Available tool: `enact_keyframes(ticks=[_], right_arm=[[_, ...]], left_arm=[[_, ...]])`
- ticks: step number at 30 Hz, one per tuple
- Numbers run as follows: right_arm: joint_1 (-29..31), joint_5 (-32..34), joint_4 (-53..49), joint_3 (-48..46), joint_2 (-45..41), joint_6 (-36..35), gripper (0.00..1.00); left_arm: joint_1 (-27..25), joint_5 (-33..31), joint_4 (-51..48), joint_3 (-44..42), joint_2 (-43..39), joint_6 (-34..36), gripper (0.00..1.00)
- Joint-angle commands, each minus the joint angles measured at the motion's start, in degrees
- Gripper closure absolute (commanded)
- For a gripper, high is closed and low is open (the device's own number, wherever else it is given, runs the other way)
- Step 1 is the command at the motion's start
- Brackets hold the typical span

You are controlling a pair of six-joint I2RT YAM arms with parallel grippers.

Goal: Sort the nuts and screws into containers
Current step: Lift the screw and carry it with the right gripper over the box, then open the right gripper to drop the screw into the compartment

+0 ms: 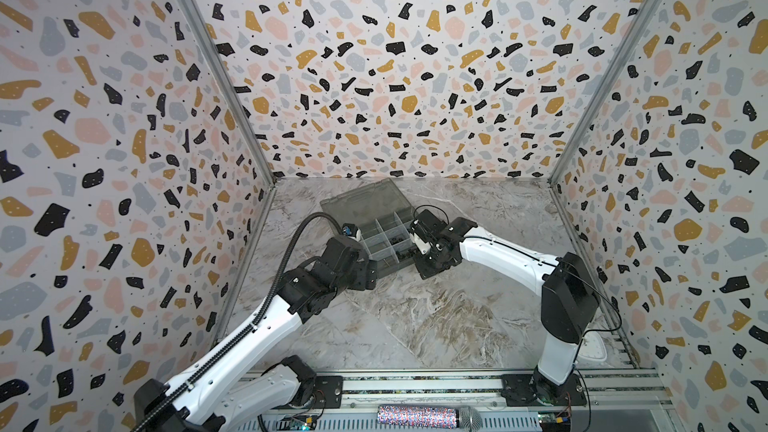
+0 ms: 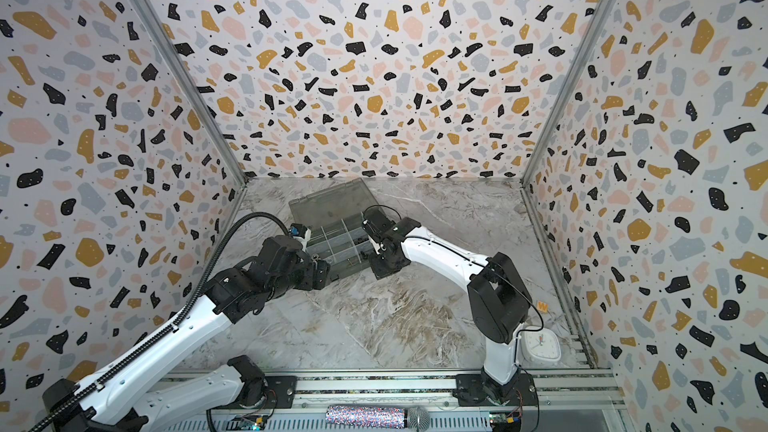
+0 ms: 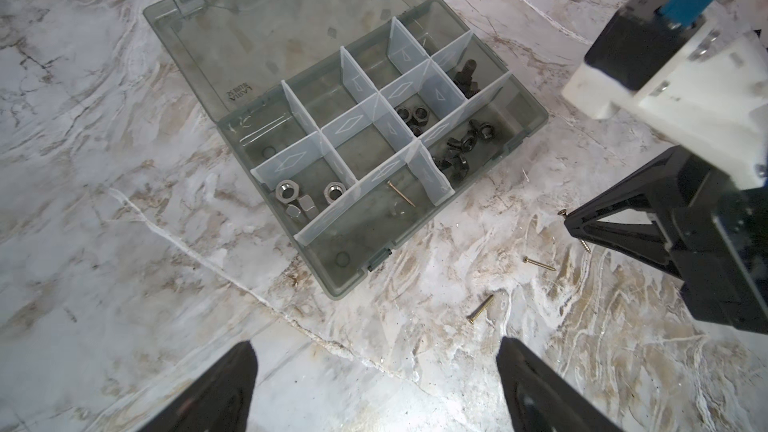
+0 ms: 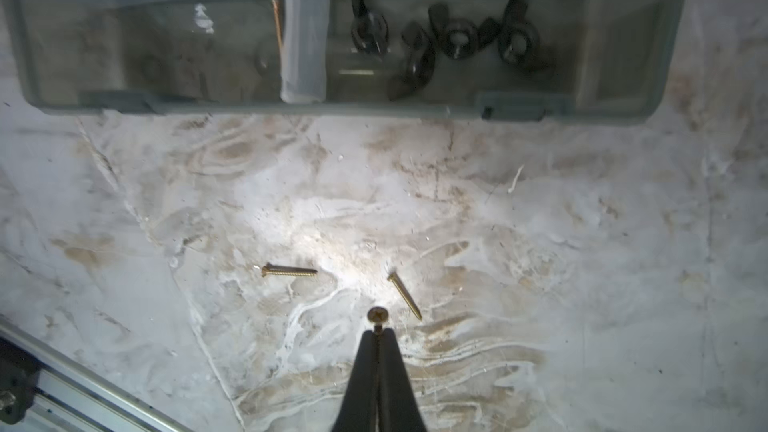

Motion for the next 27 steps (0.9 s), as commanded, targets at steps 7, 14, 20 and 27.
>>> enact_keyframes(ticks=[7, 14, 20, 27], right_arm=[[3.5, -2.2, -4.6, 19.7, 13.5, -5.4, 1.0], [4.3, -2.7, -7.7, 34.0, 23.4, -6.6, 0.99], [4.3, -3.6, -8.4, 38.4, 27.8, -6.6, 0.97], [4.3, -3.2, -8.5, 39.3, 28.2, -7.1, 0.58]], left_arm=[[7.3, -0.4, -0.9, -1.7, -3.0, 0.7, 0.08], [11.1, 1.0, -1.6, -1.8, -3.8, 2.6, 0.08], [14.1, 3.0, -2.1, -1.5, -3.4, 4.3, 0.07], [14.8, 2.6, -2.4, -1.4, -2.5, 4.2, 0.05]])
